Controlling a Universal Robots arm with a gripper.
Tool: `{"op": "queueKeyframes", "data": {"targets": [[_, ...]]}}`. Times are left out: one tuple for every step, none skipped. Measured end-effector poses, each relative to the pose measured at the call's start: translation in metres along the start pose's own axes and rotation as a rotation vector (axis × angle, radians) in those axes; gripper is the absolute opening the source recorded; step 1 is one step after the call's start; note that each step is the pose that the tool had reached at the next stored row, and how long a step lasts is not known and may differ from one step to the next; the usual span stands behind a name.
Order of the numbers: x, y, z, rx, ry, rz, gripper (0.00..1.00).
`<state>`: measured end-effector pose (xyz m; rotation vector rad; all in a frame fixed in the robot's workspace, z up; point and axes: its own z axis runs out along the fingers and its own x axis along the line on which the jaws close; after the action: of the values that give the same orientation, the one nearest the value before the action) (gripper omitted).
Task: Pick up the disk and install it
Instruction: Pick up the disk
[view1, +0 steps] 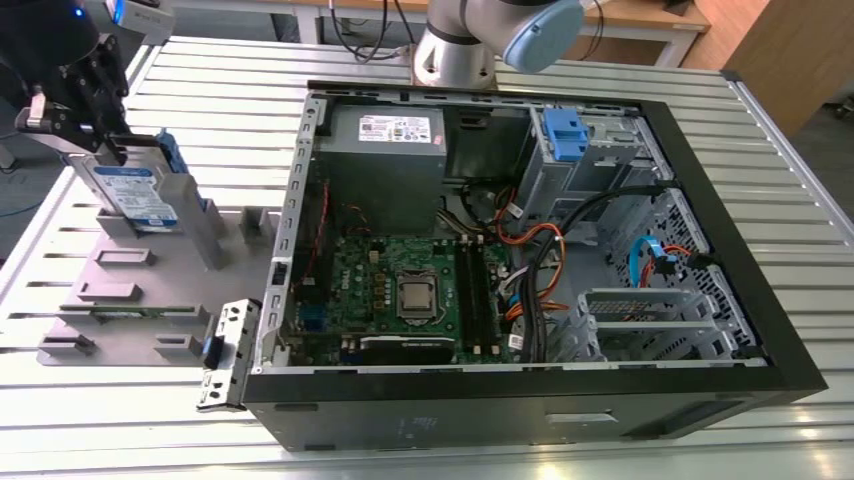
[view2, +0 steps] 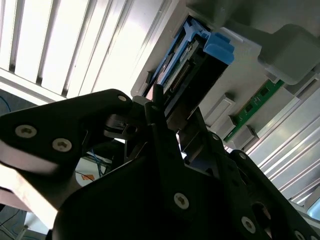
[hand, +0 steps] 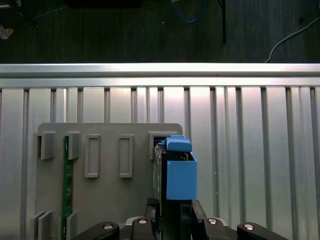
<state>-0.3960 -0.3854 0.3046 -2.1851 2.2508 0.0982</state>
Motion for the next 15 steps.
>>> {"op": "queueKeyframes", "data": {"targets": [[0.0,0.0,0.0,0.0,0.0,0.0,0.38],[0.0,0.0,0.0,0.0,0.0,0.0,0.38],[0.0,0.0,0.0,0.0,0.0,0.0,0.38],[0.0,0.0,0.0,-0.0001,0.0001,0.0,0.37],[0.0,0.0,0.0,0.0,-0.0001,0.0,0.37],[0.0,0.0,0.0,-0.0001,-0.0004,0.0,0.35],[0.0,0.0,0.0,0.0,-0.0007,0.0,0.35],[0.0,0.0,0.0,0.0,-0.0007,0.0,0.35],[0.0,0.0,0.0,0.0,-0.0007,0.0,0.35],[0.0,0.0,0.0,-0.0001,-0.0008,0.0,0.35],[0.0,0.0,0.0,-0.0001,-0.0008,0.0,0.35],[0.0,0.0,0.0,-0.0001,-0.0008,0.0,0.35],[0.0,0.0,0.0,-0.0001,-0.0008,0.0,0.35],[0.0,0.0,0.0,0.0,-0.0008,0.0,0.35],[0.0,0.0,0.0,-0.0001,-0.0008,0.0,0.35]]}}
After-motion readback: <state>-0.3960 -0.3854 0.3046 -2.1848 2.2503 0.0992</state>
